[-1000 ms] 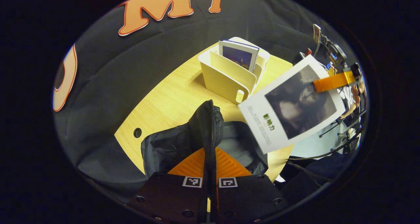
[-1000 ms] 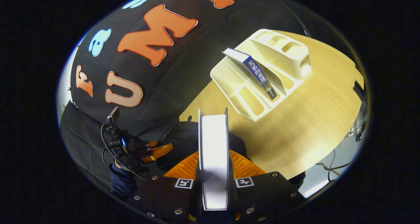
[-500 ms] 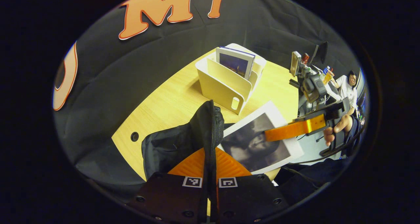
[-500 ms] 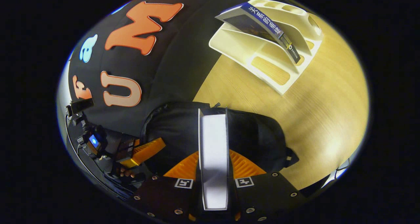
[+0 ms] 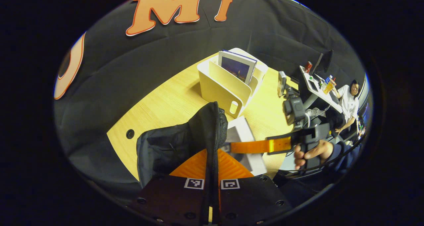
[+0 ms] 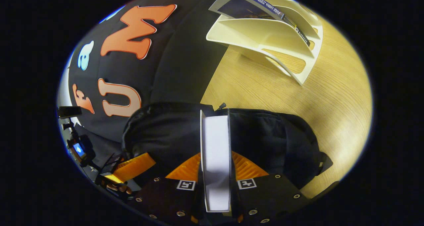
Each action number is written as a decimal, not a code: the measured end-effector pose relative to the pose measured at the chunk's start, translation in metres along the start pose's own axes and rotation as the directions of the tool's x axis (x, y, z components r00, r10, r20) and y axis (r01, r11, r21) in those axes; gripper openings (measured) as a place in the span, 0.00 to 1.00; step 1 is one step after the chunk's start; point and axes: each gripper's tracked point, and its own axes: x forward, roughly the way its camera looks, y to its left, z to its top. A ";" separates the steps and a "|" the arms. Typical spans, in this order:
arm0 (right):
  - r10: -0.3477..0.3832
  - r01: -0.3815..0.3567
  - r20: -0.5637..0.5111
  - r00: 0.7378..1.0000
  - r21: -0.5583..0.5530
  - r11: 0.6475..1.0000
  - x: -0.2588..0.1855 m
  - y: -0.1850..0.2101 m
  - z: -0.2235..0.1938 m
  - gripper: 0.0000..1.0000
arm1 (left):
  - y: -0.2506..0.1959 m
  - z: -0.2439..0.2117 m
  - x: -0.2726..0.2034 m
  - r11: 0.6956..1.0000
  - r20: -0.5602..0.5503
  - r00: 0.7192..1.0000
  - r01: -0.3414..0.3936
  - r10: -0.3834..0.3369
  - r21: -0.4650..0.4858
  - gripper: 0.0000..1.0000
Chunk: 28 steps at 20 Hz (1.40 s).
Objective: Open the schoolbag, grab two books from the bookshelf and put them into the schoolbag.
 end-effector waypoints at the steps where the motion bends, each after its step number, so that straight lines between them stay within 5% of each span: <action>1: 0.007 -0.007 0.005 1.000 0.010 1.000 0.008 -0.001 -0.002 0.31 | -0.003 -0.001 0.000 1.000 0.000 1.000 0.004 -0.004 -0.005 0.04; 5: -0.016 0.016 -0.017 1.000 0.030 0.999 0.022 -0.001 -0.010 0.35 | -0.001 -0.005 0.001 1.000 0.009 1.000 -0.007 0.007 -0.025 0.05; 7: -0.118 0.115 -0.077 0.990 -0.039 0.993 0.023 -0.017 -0.023 0.38 | 0.001 -0.006 0.002 0.999 0.008 1.000 -0.014 0.014 -0.032 0.05; 10: -0.225 0.207 -0.086 0.970 -0.183 0.961 0.007 -0.040 -0.022 0.83 | -0.002 -0.006 0.004 0.999 0.009 1.000 -0.014 0.014 -0.033 0.04; 12: -0.276 0.248 -0.076 0.958 -0.262 0.933 -0.011 -0.049 -0.017 0.97 | -0.004 -0.006 0.006 0.999 0.008 1.000 -0.016 0.016 -0.032 0.05; 13: -0.286 0.253 -0.075 0.955 -0.295 0.921 -0.019 -0.051 -0.013 0.84 | -0.004 -0.006 0.009 0.999 0.006 1.000 -0.016 0.016 -0.038 0.04; 14: -0.307 0.270 -0.068 0.949 -0.324 0.907 -0.030 -0.055 -0.009 0.98 | -0.005 -0.009 0.010 0.999 -0.004 1.000 -0.022 0.021 -0.036 0.05; 23: -0.430 0.379 0.024 0.902 -0.517 0.768 -0.114 -0.049 0.079 0.98 | -0.004 -0.004 0.024 0.999 -0.034 0.999 -0.042 0.042 -0.009 0.05; 26: -0.435 0.389 0.042 0.899 -0.534 0.751 -0.131 -0.036 0.115 0.98 | 0.001 -0.004 0.027 0.999 -0.044 0.998 -0.048 0.047 -0.020 0.05; 28: -0.487 0.441 0.079 0.870 -0.569 0.694 -0.144 -0.039 0.142 0.99 | 0.002 -0.003 0.030 0.998 -0.050 0.997 -0.054 0.052 -0.028 0.05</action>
